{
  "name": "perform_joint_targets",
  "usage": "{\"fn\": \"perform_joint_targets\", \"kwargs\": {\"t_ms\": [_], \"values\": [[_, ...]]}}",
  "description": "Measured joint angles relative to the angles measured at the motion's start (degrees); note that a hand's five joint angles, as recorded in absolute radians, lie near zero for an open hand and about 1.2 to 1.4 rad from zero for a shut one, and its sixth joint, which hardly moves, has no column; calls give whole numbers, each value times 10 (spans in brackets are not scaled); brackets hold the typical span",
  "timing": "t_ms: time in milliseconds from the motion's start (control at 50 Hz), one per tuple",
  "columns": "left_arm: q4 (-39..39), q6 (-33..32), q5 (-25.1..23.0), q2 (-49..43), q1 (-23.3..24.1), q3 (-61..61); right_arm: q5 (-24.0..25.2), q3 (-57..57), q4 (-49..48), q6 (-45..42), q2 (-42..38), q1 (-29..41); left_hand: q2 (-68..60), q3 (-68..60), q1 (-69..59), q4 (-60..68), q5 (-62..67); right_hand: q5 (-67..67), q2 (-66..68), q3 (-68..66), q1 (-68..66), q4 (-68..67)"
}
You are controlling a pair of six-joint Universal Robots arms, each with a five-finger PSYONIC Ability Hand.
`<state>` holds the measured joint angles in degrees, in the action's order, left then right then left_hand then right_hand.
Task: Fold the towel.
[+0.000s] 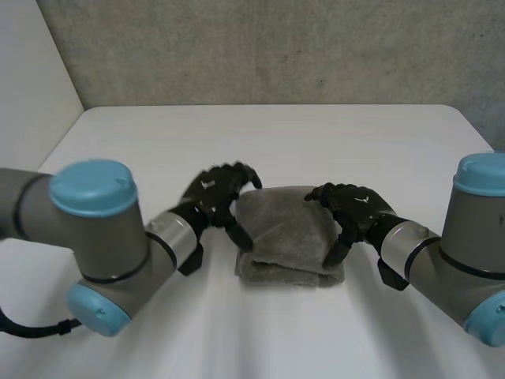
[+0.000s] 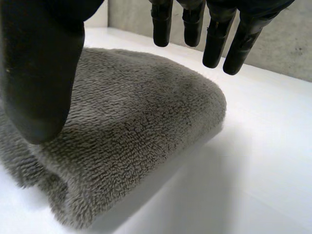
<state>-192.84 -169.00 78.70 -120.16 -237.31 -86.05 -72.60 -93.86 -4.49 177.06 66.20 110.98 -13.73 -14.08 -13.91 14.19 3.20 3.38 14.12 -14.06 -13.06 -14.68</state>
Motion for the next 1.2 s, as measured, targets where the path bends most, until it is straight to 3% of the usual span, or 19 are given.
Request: {"fn": "perform_joint_targets", "kwargs": {"t_ms": [180,480,680,840,1000,1200], "values": [[-2,-1,1,-63,10,2,8,-8,-52,45,-47,0,0,0,0,0,0,0,0,0,1,0],[0,-4,0,-65,9,4,9,1,-49,40,-69,-1,0,0,2,0,0,0,0,3,2,0],[15,-4,-1,-13,6,12,3,3,-40,42,-9,0,0,0,2,0,0,0,0,3,2,0],[101,-7,0,82,-2,45,-5,45,10,47,84,0,0,1,2,0,0,0,0,3,2,0],[211,-8,24,185,-24,90,-60,137,119,54,158,2,1,1,2,0,0,0,0,3,2,0],[241,-11,91,244,-30,95,-160,144,143,42,173,10,1,1,2,0,0,0,0,3,3,0]]}}
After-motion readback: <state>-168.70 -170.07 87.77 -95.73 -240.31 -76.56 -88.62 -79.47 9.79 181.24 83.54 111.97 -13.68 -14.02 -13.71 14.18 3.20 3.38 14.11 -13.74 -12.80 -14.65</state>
